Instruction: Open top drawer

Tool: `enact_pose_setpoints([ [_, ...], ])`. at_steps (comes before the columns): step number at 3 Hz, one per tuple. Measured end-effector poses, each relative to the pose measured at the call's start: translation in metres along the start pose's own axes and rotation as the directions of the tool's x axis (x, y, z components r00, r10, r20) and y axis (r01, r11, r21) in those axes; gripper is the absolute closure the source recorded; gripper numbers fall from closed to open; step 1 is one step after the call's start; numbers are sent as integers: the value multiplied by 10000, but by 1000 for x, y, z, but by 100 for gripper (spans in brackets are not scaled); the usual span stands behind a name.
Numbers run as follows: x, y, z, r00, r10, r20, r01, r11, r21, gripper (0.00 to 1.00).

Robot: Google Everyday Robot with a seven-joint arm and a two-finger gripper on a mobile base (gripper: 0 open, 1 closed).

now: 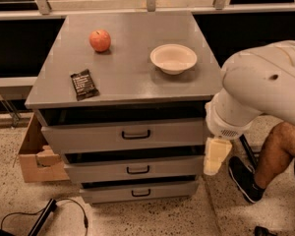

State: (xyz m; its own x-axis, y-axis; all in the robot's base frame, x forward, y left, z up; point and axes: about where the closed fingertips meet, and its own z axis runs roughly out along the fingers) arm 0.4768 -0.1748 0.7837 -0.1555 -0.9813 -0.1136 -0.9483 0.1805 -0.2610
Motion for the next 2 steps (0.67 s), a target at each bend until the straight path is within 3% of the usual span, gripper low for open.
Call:
enact_pose_setpoints([
  [2,-30,-3,41,9867,-1605,-250,1603,9870,-117,0],
])
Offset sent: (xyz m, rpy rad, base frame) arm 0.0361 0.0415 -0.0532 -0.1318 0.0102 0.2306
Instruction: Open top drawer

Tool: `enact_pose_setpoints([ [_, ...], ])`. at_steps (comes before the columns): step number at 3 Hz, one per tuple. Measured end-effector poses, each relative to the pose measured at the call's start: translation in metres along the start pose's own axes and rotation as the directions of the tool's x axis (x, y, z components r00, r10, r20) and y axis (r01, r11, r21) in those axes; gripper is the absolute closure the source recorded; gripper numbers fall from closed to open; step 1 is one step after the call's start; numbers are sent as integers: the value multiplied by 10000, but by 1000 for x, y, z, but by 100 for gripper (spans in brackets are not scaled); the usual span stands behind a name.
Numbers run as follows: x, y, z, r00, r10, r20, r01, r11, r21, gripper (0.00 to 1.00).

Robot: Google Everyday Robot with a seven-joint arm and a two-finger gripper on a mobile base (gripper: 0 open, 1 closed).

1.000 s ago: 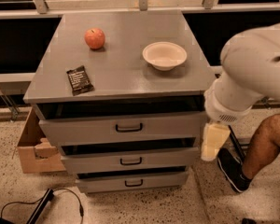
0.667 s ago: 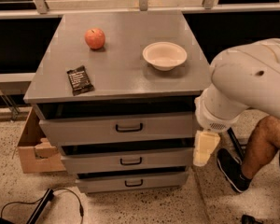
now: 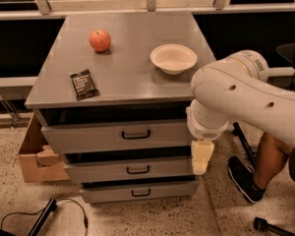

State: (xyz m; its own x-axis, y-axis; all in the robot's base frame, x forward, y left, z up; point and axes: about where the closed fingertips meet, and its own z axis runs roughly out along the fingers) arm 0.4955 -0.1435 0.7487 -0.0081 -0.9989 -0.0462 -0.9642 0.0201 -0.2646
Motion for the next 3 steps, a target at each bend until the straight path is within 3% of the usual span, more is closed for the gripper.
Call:
enact_pose_setpoints([
  [1,2,-9,14,9986,-416,-317,413,9991,-107,0],
  [3,13,-33,47,9973,-502,-541,482,9981,-377,0],
])
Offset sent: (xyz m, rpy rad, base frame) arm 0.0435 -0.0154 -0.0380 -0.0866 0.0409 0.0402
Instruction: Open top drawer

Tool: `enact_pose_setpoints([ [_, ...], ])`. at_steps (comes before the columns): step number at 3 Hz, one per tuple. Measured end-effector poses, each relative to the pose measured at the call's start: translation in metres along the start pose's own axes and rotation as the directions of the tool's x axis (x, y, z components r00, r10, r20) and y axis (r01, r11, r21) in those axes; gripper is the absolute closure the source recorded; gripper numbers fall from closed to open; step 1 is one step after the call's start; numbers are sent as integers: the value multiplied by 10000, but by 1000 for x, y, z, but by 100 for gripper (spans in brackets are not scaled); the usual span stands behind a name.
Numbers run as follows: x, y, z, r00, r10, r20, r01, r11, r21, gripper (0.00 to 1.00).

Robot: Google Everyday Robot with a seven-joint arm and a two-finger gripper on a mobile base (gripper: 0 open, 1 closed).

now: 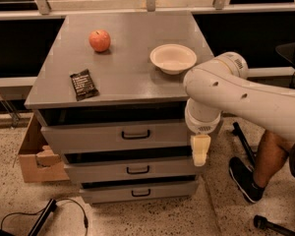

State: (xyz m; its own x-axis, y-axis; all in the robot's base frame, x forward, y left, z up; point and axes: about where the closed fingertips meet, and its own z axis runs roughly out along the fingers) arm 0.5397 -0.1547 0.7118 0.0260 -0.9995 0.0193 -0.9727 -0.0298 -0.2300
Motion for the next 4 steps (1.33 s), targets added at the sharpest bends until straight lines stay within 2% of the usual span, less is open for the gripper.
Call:
enact_pose_setpoints([
  [1,-2,-9,11,10000,-15,52,16,10000,-88,0],
  [2,-5,-10,20,9999,-39,124,42,9997,-224,18],
  [4,3,24,27,9994,320,136,-308,9963,-808,65],
])
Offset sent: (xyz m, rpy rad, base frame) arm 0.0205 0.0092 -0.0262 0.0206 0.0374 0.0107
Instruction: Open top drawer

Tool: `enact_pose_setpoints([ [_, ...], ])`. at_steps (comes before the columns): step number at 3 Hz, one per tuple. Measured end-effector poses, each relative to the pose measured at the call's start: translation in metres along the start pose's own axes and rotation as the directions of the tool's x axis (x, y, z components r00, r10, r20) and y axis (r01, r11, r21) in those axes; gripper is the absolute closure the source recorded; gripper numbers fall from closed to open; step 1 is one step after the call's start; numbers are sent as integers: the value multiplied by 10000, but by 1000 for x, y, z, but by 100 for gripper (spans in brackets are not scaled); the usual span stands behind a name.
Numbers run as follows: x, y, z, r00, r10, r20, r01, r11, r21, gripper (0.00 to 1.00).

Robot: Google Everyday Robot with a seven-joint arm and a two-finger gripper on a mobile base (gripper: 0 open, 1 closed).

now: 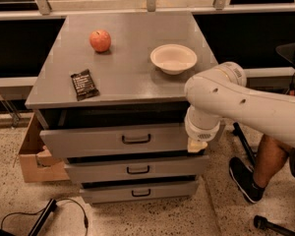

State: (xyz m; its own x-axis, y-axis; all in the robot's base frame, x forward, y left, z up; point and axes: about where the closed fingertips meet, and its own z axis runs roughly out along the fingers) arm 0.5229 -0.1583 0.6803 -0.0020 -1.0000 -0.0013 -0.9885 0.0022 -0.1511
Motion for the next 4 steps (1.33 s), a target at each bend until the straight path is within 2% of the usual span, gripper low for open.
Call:
enact_pose_setpoints([
  [1,0,0,-3,10000,0,0,0,10000,0,88],
  [2,0,0,-3,10000,1,0,-1,10000,-1,93],
  [4,0,-1,-7,10000,1,0,-1,10000,-1,46],
])
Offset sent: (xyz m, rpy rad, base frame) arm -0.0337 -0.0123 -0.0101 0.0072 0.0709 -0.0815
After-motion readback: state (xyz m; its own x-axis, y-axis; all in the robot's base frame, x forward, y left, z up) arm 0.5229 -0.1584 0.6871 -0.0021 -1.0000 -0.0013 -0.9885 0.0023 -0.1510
